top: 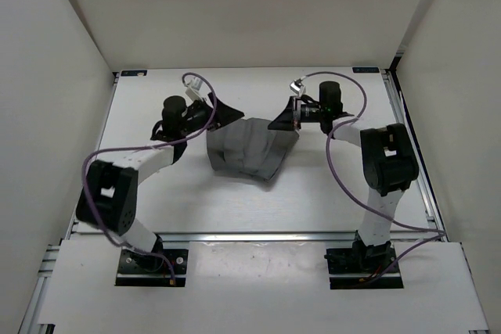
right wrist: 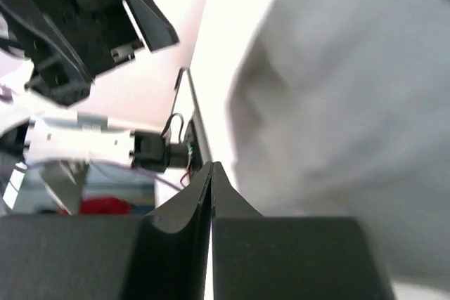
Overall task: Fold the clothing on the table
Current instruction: Fold the skirt
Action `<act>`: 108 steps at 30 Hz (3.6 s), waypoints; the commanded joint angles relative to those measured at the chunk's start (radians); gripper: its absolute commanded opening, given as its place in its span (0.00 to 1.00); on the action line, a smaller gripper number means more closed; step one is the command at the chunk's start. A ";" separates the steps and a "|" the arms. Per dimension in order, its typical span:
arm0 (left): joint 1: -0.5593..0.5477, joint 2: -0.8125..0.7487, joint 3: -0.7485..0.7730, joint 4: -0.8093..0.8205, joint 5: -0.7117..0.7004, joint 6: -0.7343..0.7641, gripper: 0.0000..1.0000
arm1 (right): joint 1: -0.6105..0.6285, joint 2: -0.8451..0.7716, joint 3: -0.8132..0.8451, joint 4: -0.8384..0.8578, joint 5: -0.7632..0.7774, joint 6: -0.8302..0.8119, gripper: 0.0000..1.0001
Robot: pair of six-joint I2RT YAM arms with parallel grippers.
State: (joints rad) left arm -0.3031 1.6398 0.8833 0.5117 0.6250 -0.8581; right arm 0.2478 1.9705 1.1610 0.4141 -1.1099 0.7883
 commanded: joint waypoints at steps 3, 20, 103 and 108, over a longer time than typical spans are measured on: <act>0.024 -0.202 -0.198 -0.058 -0.007 0.013 0.63 | 0.125 -0.030 0.022 0.008 -0.116 -0.029 0.00; 0.160 -0.311 -0.386 -0.039 -0.065 0.056 0.61 | 0.222 0.352 0.178 -0.385 0.170 -0.215 0.00; -0.213 0.000 0.072 -0.151 0.016 0.063 0.00 | -0.349 -0.549 -0.311 -0.212 -0.008 -0.156 0.00; -0.284 0.107 0.039 -0.018 0.027 -0.013 0.00 | -0.366 -0.532 -0.288 -0.224 -0.013 -0.156 0.00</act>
State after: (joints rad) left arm -0.5808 1.7226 0.9524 0.4698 0.6182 -0.8467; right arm -0.1066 1.4532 0.8528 0.1623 -1.1034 0.6342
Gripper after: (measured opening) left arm 0.030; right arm 0.002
